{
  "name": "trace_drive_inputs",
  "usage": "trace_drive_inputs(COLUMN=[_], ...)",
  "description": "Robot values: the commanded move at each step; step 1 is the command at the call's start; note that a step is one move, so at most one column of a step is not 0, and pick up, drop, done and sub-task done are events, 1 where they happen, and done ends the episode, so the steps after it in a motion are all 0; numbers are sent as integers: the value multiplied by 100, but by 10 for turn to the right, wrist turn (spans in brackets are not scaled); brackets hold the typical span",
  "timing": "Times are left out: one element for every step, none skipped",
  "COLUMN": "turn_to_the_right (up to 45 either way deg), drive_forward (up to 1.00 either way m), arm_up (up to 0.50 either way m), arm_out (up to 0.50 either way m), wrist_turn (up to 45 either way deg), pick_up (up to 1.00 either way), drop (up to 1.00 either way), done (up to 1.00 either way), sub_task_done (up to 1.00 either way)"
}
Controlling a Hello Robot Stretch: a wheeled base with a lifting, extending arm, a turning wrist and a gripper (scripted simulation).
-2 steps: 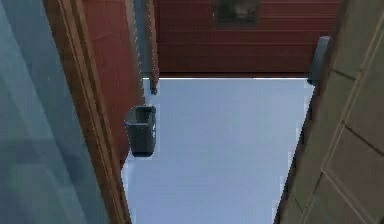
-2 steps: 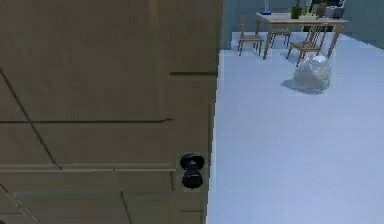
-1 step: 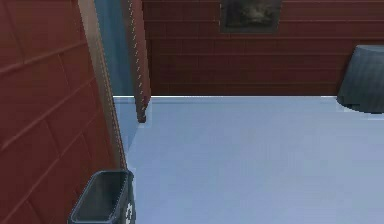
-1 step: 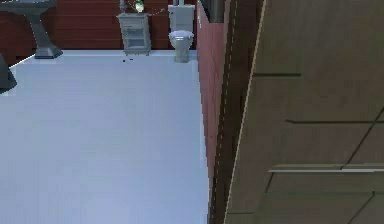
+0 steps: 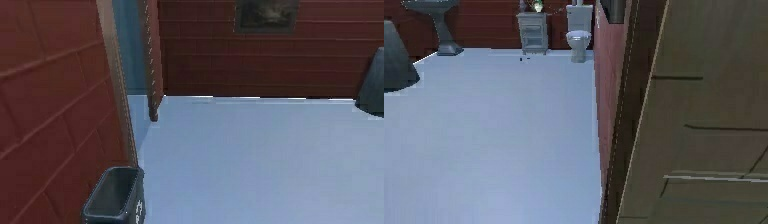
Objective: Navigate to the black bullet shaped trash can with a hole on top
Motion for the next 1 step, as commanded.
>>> trace_drive_inputs(turn_to_the_right=[0], drive_forward=[100], arm_up=[0], arm_out=[0], wrist_turn=[0], pick_up=[0], drop=[0], done=[0], sub_task_done=[0])
